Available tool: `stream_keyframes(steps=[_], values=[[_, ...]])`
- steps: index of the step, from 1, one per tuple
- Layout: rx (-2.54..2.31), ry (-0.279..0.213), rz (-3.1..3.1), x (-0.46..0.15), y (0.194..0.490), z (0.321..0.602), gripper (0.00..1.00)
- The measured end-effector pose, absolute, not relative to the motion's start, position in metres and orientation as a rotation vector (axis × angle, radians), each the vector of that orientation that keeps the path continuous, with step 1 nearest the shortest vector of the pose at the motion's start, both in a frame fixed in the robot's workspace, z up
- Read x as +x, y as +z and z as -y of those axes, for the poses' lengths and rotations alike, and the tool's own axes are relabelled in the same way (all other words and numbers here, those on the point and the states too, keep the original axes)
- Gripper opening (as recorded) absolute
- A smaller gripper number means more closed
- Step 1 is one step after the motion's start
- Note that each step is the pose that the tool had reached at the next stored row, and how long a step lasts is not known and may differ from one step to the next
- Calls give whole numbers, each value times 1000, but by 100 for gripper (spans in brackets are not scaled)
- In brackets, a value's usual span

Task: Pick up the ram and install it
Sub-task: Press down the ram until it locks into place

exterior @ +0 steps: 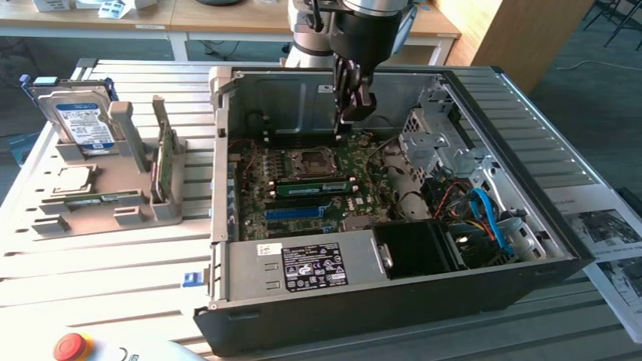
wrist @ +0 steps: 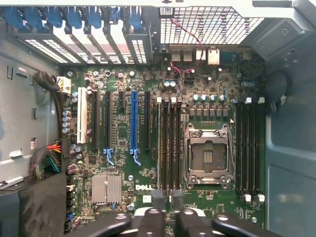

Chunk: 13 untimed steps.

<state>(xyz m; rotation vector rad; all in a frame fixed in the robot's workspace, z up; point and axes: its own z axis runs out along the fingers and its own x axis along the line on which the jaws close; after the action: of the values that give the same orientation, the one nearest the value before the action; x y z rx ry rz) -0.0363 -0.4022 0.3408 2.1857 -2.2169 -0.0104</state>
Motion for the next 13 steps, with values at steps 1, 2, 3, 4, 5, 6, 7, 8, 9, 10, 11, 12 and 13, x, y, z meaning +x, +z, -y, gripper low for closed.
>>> stream_keyframes(steps=[1, 2, 3, 4, 5, 6, 7, 8, 9, 10, 11, 12, 13], values=[[2186, -10, 2217, -36, 341, 402, 17], [2186, -10, 2217, -36, 341, 402, 11], [2186, -10, 2217, -36, 341, 402, 11], [2186, -10, 2217, -36, 341, 402, 11], [2186, -10, 2217, -36, 341, 402, 11], [2186, -10, 2217, -36, 341, 402, 11], [2186, -10, 2217, -36, 341, 402, 11], [2186, -10, 2217, -36, 341, 402, 11], [2186, -10, 2217, -36, 341, 402, 11], [2186, -10, 2217, -36, 341, 402, 11], [2186, -10, 2217, -36, 341, 402, 11], [2186, -10, 2217, -36, 341, 402, 11], [2187, -8, 2218, -36, 341, 402, 11]])
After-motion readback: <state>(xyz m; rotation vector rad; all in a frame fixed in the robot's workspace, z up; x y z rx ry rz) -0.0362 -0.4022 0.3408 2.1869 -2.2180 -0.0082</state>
